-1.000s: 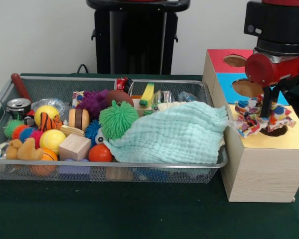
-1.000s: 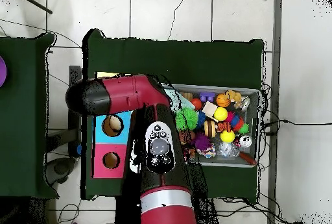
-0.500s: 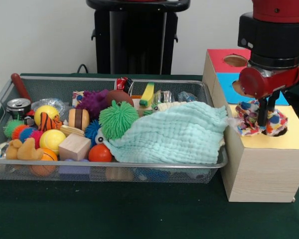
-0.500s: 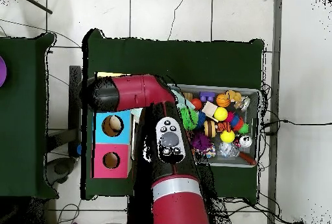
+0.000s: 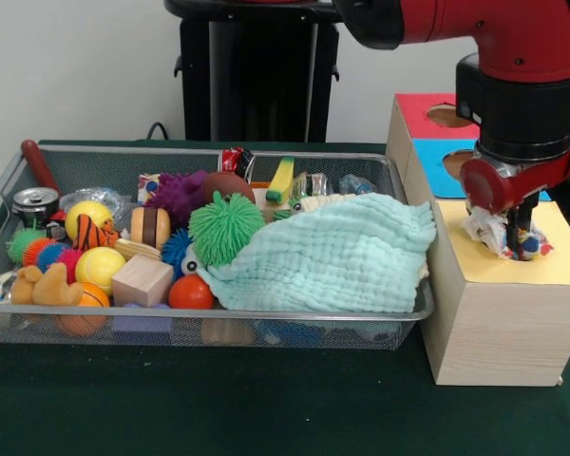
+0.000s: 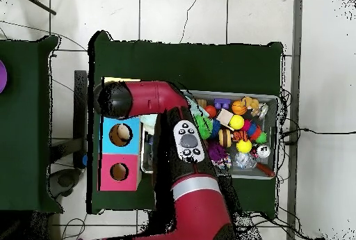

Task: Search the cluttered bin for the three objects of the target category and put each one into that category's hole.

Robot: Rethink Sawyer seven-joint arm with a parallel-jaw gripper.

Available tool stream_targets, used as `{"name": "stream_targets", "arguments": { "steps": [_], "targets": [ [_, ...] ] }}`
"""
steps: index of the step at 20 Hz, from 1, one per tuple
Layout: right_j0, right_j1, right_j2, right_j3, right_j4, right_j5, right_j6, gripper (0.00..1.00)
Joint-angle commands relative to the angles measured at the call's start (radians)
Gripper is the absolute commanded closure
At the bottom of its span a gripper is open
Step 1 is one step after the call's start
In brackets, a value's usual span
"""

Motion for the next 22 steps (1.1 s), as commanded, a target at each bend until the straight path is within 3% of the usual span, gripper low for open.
{"name": "stream_targets", "arguments": {
  "steps": [1,7,15,22],
  "targets": [
    [-0.040,0.081,0.111,0.088,0.006,0.091,0.020,1.00],
    [-0.028,0.079,0.091,0.076,-0.014,0.092,0.038,1.00],
    [0.007,0.181,0.041,-0.013,-0.059,0.163,0.017,1.00],
    [0.022,0.212,0.023,-0.037,-0.069,0.164,0.017,1.00]
  ]
}}
